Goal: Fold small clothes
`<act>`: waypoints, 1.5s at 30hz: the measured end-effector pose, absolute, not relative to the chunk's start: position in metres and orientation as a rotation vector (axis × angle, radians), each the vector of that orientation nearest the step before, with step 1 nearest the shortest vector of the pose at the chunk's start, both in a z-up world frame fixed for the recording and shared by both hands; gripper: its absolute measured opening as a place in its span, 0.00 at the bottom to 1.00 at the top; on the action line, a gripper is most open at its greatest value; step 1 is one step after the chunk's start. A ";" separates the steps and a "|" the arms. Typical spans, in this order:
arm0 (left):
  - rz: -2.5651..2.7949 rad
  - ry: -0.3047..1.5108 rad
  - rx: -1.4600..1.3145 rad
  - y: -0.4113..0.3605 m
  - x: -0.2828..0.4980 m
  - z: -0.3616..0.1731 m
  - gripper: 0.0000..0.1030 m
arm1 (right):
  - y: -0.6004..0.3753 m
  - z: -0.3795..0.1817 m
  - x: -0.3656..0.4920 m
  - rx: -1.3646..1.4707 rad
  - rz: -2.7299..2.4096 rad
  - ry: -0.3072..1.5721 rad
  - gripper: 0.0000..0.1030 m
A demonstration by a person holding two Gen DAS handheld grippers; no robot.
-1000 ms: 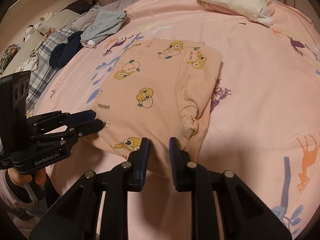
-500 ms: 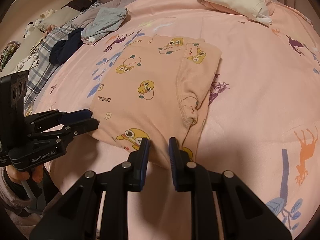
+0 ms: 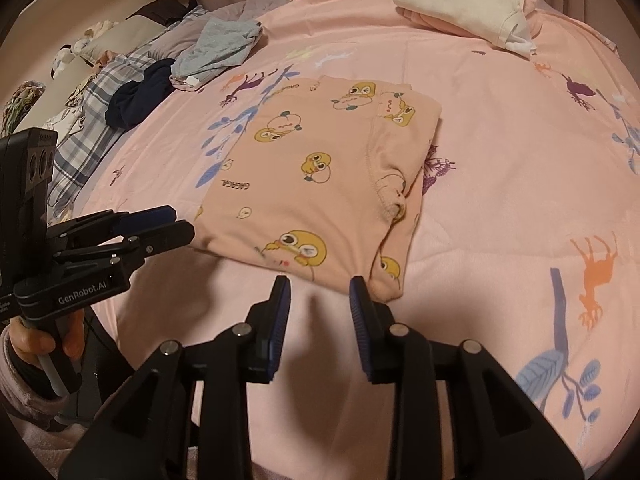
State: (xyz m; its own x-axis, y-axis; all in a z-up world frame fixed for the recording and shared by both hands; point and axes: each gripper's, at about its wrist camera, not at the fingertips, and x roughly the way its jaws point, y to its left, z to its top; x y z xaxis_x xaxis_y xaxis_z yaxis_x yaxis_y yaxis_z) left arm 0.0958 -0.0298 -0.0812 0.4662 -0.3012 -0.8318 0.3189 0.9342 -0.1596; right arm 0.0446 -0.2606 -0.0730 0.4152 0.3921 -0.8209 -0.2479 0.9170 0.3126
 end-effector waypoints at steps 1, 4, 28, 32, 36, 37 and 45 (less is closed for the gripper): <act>-0.377 1.015 0.017 -0.030 0.094 -0.079 0.37 | -0.261 -0.071 0.042 0.153 0.401 1.067 0.32; -0.369 1.006 0.015 -0.030 0.089 -0.073 0.45 | -0.260 -0.064 0.036 0.155 0.394 1.055 0.36; -0.278 0.947 -0.016 -0.020 0.076 -0.027 0.89 | -0.259 -0.013 0.018 0.191 0.292 0.977 1.00; -0.244 0.921 -0.018 -0.017 0.073 -0.012 0.95 | -0.256 -0.001 0.016 0.177 0.293 0.973 1.00; -0.208 0.905 0.002 -0.015 0.071 0.003 0.98 | -0.251 0.011 0.014 0.144 0.267 0.957 1.00; -0.205 0.905 0.006 -0.015 0.071 0.005 0.98 | -0.251 0.014 0.013 0.141 0.262 0.955 1.00; -0.211 0.892 0.026 -0.020 0.061 0.025 0.98 | -0.246 0.041 0.004 0.113 0.220 0.909 1.00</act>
State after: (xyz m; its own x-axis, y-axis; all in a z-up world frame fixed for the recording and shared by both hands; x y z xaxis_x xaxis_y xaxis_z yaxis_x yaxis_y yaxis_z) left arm 0.0610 -0.0200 0.0249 0.6089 -0.1717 -0.7745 0.1935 0.9789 -0.0649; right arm 0.0039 -0.2457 0.0408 0.5940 0.2364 -0.7690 -0.1413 0.9717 0.1895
